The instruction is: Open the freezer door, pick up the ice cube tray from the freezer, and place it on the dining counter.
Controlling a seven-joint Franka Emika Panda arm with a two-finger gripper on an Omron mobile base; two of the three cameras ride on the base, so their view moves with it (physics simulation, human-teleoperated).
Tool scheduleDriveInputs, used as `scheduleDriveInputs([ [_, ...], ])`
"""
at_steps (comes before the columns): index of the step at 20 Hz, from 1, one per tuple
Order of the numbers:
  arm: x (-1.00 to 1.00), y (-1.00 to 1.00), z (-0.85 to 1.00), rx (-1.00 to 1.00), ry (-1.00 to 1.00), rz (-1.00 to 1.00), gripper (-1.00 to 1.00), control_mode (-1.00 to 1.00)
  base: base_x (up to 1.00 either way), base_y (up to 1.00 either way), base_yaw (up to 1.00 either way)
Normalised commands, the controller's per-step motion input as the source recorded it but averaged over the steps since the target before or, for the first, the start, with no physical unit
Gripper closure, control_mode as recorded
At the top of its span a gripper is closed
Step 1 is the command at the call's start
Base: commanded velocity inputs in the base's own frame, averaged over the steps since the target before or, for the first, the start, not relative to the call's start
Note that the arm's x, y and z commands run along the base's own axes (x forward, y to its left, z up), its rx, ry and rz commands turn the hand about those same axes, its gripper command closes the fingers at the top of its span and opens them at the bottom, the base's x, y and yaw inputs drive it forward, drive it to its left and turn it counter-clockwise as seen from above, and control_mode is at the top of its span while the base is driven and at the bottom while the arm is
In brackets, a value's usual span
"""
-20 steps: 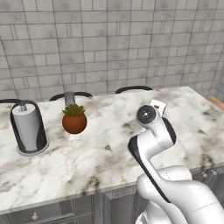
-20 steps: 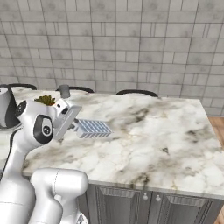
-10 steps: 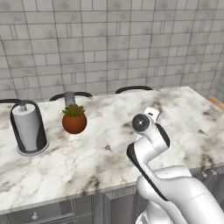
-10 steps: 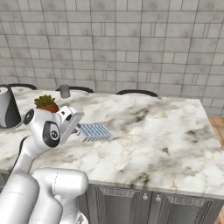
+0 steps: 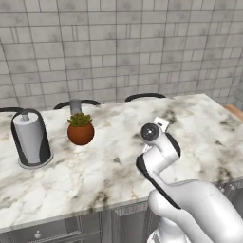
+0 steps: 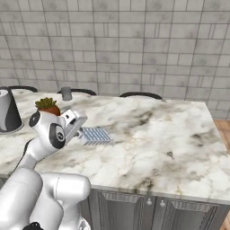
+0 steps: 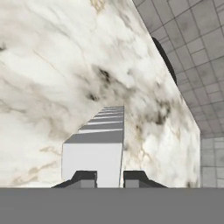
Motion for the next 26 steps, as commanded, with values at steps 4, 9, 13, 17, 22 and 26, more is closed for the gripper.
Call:
scheduleDriveInputs([
  [4,0.21,0.18,-0.38,0.0,0.0,0.0,1.0,-1.0,0.0,0.0,0.0],
  [9,0.31,0.2,-0.45,0.0,0.0,0.0,1.0,-1.0,0.0,0.0,0.0],
  [13,0.26,0.13,-0.43,0.05,0.0,0.0,1.0,-1.0,0.0,0.0,0.0],
  [17,0.28,0.05,-0.29,0.07,0.0,0.0,1.0,-1.0,0.0,0.0,0.0],
  [22,0.34,0.01,-0.28,0.04,0.0,0.0,1.0,-1.0,0.0,0.0,0.0],
  [26,0.44,0.01,-0.31,0.01,0.0,0.0,1.0,-1.0,0.0,0.0,0.0],
])
